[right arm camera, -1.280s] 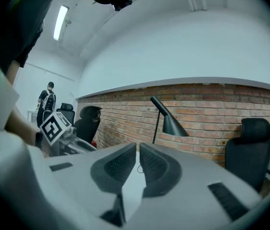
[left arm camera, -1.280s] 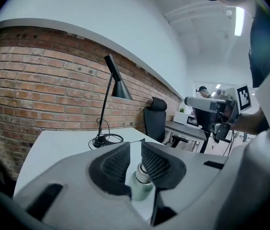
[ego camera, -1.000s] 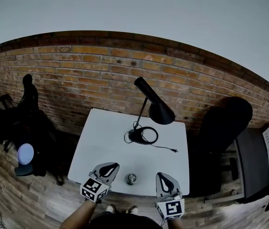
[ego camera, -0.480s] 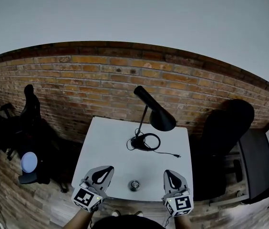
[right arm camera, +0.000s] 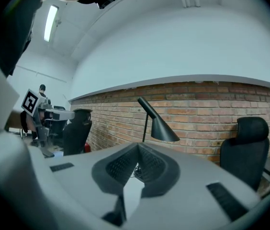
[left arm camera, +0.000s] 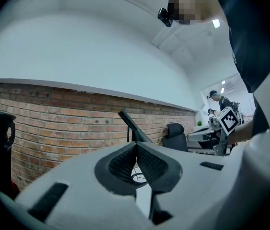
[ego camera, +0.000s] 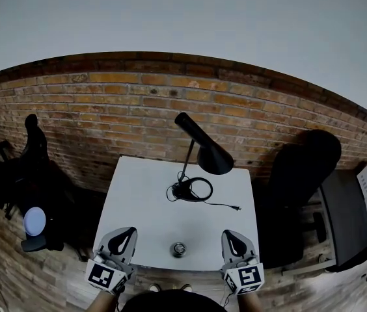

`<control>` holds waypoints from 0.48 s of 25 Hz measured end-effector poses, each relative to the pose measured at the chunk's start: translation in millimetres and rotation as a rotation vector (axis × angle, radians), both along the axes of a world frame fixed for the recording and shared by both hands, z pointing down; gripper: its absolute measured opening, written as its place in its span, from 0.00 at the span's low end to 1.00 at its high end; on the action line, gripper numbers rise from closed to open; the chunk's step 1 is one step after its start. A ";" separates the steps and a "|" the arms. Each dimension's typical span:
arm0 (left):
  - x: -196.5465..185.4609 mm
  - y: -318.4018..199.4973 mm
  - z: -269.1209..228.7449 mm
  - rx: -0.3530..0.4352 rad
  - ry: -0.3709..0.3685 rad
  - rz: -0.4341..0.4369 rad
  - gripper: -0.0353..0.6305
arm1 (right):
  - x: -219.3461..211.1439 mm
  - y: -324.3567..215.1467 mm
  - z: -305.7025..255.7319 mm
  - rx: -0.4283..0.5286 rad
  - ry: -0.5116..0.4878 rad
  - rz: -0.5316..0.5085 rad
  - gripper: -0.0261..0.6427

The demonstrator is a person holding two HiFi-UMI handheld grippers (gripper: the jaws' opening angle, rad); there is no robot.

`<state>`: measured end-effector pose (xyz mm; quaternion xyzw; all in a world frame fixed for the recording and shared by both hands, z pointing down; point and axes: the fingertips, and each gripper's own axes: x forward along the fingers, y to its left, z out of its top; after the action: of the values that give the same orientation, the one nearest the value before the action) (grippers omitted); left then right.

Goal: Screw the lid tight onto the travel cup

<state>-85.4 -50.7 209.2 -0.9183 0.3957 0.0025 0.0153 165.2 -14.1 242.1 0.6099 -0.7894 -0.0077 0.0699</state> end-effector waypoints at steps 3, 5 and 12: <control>0.6 4.8 2.4 -0.004 0.001 0.004 0.09 | 0.0 3.2 -5.1 -0.013 0.014 0.002 0.06; 0.9 8.2 5.9 -0.014 0.011 0.011 0.09 | -2.1 5.6 -7.9 -0.014 0.011 0.002 0.06; -0.4 14.4 10.5 -0.020 0.034 0.019 0.09 | -20.4 16.5 -9.2 -0.037 0.039 -0.016 0.06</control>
<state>-85.8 -36.3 219.7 -0.9219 0.3873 0.0141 -0.0007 144.8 2.4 232.9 0.6018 -0.7928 -0.0053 0.0964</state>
